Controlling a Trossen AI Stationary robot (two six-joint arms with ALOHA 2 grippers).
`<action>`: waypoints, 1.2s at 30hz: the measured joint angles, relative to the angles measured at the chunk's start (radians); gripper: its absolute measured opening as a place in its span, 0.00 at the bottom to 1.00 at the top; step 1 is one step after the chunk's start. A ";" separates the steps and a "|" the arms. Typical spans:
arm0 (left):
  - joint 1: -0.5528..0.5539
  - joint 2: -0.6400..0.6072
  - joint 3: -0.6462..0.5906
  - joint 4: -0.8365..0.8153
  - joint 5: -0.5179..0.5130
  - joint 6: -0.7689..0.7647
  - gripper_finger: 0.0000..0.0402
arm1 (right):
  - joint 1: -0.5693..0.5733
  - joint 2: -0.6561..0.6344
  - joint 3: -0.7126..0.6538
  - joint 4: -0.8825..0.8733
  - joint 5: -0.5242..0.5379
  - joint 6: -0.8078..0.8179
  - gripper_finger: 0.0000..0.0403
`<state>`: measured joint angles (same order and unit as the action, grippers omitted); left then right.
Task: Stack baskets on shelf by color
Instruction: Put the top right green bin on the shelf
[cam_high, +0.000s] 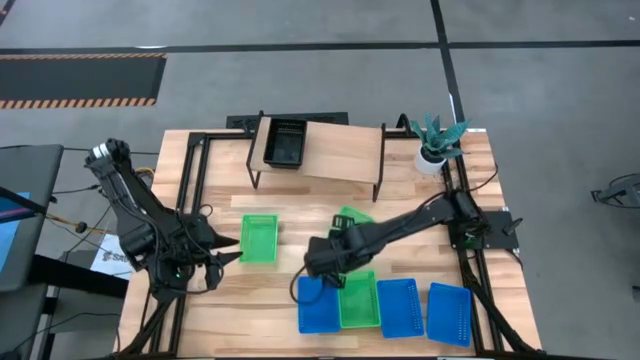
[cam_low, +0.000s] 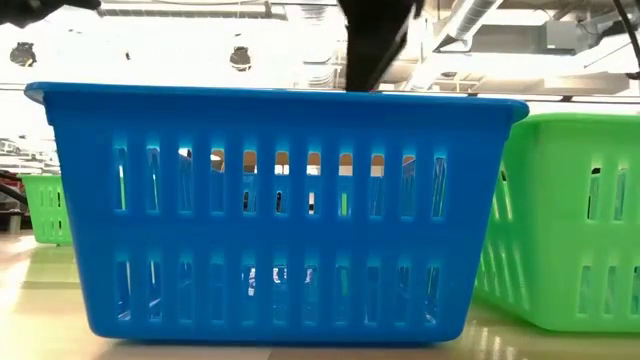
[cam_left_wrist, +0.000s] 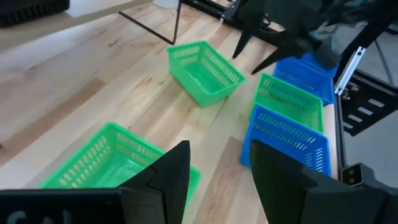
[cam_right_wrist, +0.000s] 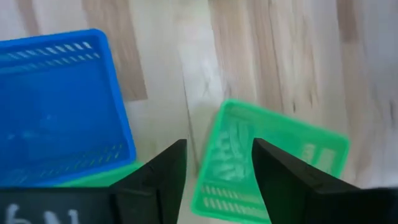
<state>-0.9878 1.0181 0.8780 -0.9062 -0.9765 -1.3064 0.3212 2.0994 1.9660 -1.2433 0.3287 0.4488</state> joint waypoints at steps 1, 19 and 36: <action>0.000 0.011 0.000 0.007 -0.001 0.000 0.38 | 0.006 0.000 -0.016 0.004 0.011 0.027 0.51; 0.018 0.101 0.000 0.173 -0.001 -0.004 0.38 | 0.028 0.000 -0.217 0.068 0.036 0.243 0.54; 0.058 0.101 0.000 0.172 0.003 0.004 0.38 | 0.018 0.000 -0.235 0.130 0.037 0.208 0.53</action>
<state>-0.9302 1.1187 0.8780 -0.7341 -0.9737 -1.3029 0.3390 2.0991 1.7313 -1.1130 0.3656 0.6567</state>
